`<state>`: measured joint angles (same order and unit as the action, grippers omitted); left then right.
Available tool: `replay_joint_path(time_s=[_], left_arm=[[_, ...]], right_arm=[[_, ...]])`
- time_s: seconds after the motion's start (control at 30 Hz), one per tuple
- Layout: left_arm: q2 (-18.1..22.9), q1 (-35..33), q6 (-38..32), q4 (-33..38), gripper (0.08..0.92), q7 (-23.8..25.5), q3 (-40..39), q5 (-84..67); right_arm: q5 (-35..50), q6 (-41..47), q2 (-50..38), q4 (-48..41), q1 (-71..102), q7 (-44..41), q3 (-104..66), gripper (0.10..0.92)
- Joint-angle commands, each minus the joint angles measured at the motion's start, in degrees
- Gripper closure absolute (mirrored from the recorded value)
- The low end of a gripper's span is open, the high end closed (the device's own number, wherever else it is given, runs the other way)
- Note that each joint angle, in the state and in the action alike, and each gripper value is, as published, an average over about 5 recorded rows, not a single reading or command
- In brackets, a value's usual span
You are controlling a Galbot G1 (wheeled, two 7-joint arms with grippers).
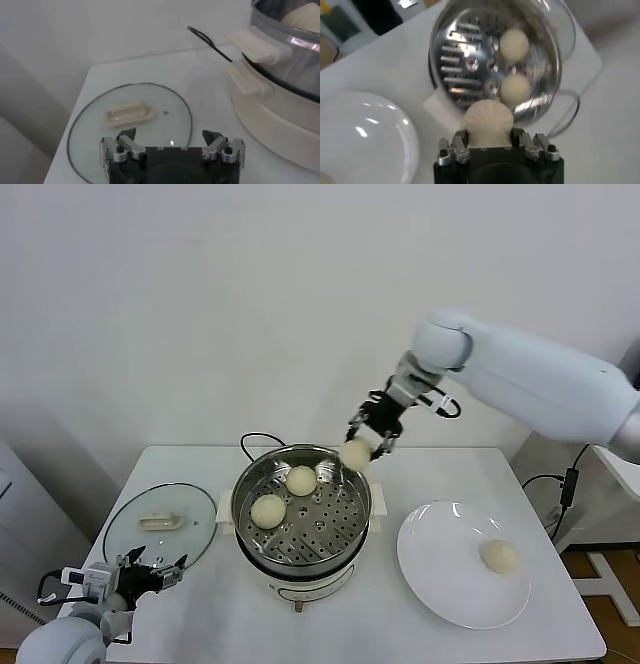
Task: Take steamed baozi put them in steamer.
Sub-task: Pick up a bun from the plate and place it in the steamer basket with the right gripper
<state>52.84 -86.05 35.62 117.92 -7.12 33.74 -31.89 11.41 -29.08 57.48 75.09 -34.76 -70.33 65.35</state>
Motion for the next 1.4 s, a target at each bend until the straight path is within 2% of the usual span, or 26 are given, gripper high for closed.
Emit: replay_joint_path(time_s=[0.03, 0.43, 0.7, 1.4], left_arm=[[-0.05, -0.06, -0.1, -0.2, 0.177, 0.05, 0.02, -0.03], [-0.07, -0.02, -0.25, -0.49, 0.177, 0.1, -0.01, -0.06], [-0.13, 0.18, -0.28, -0.67, 0.177, 0.13, -0.02, -0.1], [-0.15, 0.05, -0.77, -1.36, 0.177, 0.25, -0.26, -0.14]], right_arm=[[-7.29, -14.26, 6.36, 5.83, 2.82, 0.76, -0.7, 0.499], [-14.59, -18.43, 10.04, 6.75, 6.79, -0.59, -0.93, 0.499], [-16.26, -18.22, 12.81, 6.13, 8.91, -1.28, -0.97, 0.499], [-18.24, -9.48, 14.27, 9.48, 9.76, -1.89, 1.87, 0.499]])
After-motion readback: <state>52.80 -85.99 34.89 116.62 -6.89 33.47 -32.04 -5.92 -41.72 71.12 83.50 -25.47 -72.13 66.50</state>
